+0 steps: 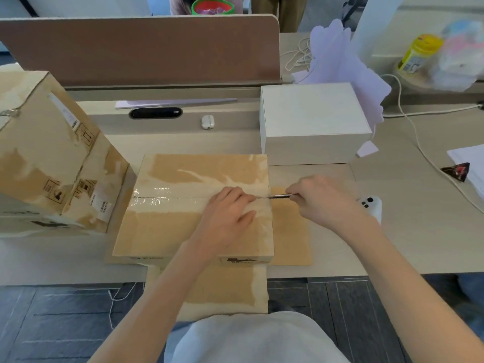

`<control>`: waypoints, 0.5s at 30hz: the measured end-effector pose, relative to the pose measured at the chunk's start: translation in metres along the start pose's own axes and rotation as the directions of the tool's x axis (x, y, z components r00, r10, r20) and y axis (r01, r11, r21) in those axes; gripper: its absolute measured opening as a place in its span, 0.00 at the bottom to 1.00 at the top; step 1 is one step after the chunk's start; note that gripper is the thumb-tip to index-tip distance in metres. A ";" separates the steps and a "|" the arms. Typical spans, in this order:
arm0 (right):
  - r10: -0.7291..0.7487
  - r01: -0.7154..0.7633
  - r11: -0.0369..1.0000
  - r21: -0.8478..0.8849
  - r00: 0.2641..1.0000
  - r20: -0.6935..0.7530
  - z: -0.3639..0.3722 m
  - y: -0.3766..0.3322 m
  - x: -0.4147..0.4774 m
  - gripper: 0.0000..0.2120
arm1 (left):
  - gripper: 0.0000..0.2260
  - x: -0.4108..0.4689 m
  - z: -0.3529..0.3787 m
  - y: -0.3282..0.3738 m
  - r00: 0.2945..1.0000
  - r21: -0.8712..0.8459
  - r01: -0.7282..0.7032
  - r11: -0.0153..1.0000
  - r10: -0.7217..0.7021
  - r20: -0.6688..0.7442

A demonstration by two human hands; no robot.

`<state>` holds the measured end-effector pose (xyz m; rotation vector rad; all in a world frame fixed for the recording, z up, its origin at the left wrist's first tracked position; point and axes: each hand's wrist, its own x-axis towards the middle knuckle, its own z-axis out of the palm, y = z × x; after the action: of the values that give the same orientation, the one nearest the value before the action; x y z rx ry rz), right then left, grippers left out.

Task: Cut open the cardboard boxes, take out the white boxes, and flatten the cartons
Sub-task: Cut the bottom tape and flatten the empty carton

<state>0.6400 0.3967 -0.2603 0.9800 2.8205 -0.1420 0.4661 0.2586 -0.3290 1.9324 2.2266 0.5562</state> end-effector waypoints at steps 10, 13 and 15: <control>0.048 -0.046 0.993 0.108 0.999 -0.014 0.019 0.007 -0.013 0.13 | 0.09 0.037 -0.011 0.008 0.943 -0.119 0.215 0.969 -0.175 0.283; 0.070 -0.069 0.988 0.138 0.998 -0.001 0.021 0.007 -0.010 0.13 | 0.07 0.043 -0.016 0.005 0.921 -0.166 0.260 0.951 -0.193 0.339; 0.084 -0.081 0.982 0.168 0.996 -0.008 0.023 0.007 -0.011 0.15 | 0.06 0.046 -0.017 0.003 0.914 -0.194 0.287 0.938 -0.208 0.349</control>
<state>0.6552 0.3921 -0.2809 1.1349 2.8128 -0.3684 0.4556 0.3011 -0.3063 1.4692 2.0437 0.4137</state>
